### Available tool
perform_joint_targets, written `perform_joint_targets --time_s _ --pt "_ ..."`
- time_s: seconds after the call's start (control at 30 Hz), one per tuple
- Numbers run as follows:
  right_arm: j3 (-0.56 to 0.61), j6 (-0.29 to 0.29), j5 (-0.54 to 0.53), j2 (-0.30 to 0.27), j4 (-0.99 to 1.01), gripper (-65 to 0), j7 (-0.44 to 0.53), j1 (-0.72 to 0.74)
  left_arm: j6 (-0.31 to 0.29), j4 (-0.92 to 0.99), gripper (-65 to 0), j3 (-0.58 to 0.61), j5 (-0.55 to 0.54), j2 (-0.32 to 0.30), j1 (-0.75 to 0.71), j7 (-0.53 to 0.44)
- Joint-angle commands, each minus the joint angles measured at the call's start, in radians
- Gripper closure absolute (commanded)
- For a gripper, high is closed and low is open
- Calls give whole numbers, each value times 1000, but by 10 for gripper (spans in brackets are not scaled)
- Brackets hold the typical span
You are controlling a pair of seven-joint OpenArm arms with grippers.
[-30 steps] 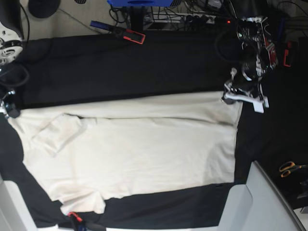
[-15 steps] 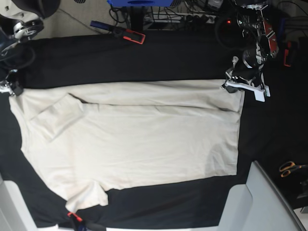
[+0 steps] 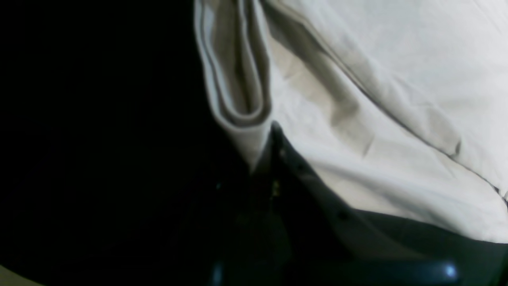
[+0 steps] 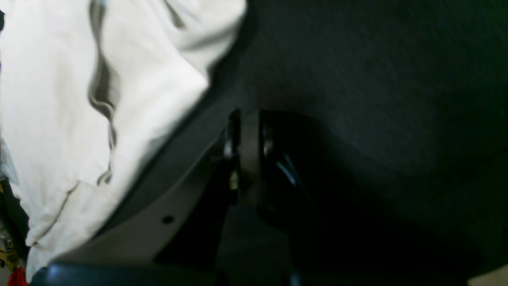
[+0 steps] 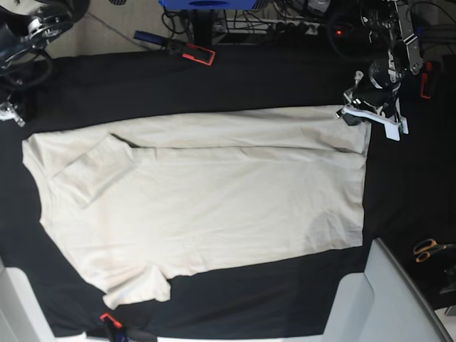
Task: Fold the T-shirt properly
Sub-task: 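Drag the folded shirt along the table with both grippers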
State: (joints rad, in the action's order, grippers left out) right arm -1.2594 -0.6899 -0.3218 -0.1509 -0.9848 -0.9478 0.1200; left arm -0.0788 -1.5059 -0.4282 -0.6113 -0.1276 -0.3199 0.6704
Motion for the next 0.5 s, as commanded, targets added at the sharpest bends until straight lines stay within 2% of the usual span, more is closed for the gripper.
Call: perform_joint_targets --time_s 0.0,0.13,0.33,0.37,0.47 --pt "-3 -8 -20 -20 -18 -5 10 8 0 -14 0 -4 -6 -11 1 -15" --pt "-4 -8 -21 -20 -13 -38 -26 13 0 -19 0 -4 -6 -11 6 -15" --pt "1 -8 -142 3 43 -300 -4 22 0 -15 0 -2 -6 -8 17 -15" --pt "5 -8 -147 4 57 -327 22 23 0 -15 0 -2 -6 -8 17 -15" --pt "7 -8 -144 3 106 -339 89 34 0 -15 0 -2 -6 -10 15 -15"
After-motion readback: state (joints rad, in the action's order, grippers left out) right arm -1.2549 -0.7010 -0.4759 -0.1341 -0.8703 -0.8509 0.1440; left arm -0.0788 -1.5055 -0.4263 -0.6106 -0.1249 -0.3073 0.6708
